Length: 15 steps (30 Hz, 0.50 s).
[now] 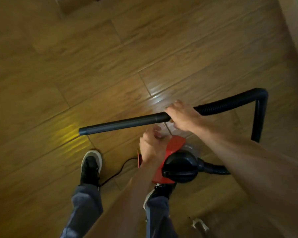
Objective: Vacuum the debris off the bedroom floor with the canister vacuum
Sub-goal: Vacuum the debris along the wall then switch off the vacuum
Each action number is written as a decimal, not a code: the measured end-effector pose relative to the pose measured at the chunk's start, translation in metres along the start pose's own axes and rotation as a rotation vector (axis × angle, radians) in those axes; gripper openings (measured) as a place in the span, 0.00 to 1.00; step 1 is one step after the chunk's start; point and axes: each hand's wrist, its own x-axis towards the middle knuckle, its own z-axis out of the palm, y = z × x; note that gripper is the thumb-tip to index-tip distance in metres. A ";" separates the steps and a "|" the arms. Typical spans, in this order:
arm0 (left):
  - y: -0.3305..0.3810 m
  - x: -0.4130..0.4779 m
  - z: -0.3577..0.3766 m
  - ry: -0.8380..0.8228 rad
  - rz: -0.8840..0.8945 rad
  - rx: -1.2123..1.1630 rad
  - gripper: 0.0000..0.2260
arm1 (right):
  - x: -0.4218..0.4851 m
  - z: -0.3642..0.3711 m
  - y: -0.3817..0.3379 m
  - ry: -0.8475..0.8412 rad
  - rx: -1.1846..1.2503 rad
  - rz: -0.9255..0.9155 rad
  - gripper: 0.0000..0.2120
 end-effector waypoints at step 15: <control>-0.125 0.156 -0.076 -0.323 0.336 1.015 0.19 | 0.072 0.105 0.045 -0.097 0.215 -0.138 0.13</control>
